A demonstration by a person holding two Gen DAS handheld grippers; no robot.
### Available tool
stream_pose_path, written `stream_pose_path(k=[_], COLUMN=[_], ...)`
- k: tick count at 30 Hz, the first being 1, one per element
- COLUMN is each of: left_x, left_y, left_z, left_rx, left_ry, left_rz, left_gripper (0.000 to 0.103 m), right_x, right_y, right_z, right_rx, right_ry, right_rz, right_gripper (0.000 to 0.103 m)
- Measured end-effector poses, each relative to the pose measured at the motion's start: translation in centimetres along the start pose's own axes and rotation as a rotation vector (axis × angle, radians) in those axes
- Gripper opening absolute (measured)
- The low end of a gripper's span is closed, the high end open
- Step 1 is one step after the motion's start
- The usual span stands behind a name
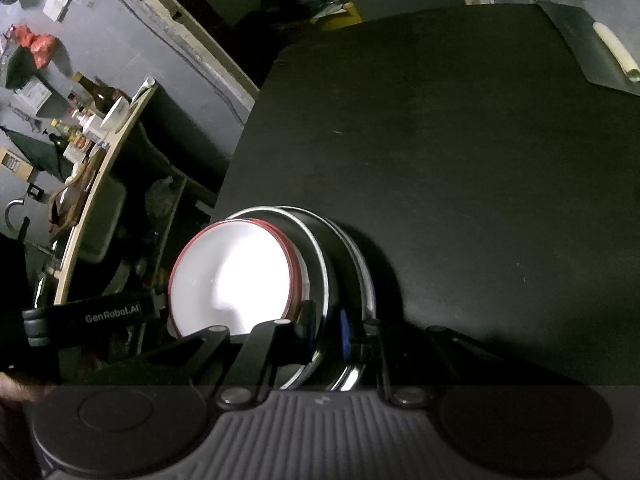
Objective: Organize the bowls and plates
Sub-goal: 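Lift the steel bowl with both grippers and lower it onto the steel plates, then open both grippers to release the steel bowl on the plates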
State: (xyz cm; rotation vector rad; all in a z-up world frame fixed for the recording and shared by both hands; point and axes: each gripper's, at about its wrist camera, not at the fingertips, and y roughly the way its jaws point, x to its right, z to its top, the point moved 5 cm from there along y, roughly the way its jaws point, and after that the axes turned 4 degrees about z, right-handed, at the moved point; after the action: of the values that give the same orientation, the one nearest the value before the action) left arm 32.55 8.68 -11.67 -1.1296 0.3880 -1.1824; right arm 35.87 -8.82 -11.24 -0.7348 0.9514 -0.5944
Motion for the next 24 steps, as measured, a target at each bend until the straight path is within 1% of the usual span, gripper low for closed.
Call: stream_pose_path(k=[12,17,18,20,24], left_x=[0.2,0.2,0.2,0.2,0.0], left_y=[0.1,0.0,0.0,0.0,-0.1], left_z=[0.0,-0.1,-0.1,0.0,-0.1], left_rx=[0.004,0.005,0.005,0.004,0.001], left_ry=[0.011,0.009,0.009,0.009,0.005], left_rz=[0.004,0.007,0.008,0.017,0.028], left_gripper=[0.006,0.007,0.008,0.012,0.014], right_x=[0.3,0.1,0.0,-0.2,-0.6], right_y=[0.0,0.2,0.3,0.2,0.2], right_z=[-0.7,-0.9,-0.9,-1.1,-1.2], right_rx=[0.043,0.071,0.076,0.087,0.104], right_ry=[0.067,0.068,0.062,0.052,0.047], right_rz=[-0.001,-0.025,-0.031,-0.046,-0.072], right_gripper=[0.016,0.015,0.015,0.016,0.017])
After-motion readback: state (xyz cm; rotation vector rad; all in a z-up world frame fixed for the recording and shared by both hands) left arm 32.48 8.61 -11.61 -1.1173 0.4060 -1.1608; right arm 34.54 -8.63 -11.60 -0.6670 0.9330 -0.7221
